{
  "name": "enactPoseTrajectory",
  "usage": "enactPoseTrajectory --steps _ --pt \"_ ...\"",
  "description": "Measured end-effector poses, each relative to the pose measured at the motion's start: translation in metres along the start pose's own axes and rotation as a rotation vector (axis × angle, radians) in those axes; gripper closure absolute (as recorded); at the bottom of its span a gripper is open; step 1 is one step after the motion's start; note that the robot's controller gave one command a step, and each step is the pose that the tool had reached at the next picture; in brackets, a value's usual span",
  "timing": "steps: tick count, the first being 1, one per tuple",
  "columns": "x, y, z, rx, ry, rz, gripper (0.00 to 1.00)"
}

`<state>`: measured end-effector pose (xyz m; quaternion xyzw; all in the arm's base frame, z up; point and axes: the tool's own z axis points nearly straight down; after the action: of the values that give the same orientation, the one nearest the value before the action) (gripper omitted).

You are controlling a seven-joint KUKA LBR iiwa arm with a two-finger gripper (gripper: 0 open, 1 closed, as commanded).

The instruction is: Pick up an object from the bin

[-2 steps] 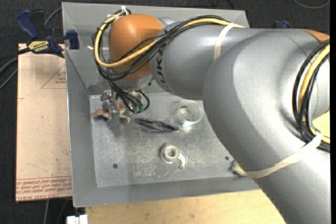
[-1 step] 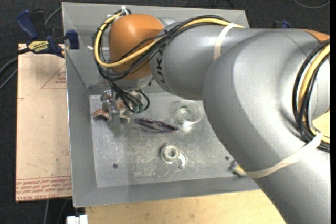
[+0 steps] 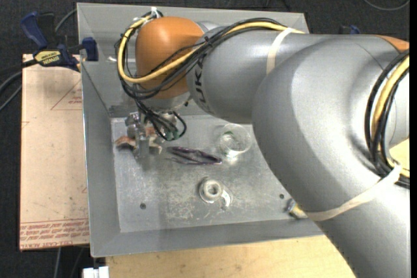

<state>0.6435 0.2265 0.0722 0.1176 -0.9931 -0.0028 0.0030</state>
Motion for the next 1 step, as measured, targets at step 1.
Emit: enactPoseTrajectory --steps 1 --pt "0.0005 0.0003 -0.0135 0.000 0.000 0.000 1.00"
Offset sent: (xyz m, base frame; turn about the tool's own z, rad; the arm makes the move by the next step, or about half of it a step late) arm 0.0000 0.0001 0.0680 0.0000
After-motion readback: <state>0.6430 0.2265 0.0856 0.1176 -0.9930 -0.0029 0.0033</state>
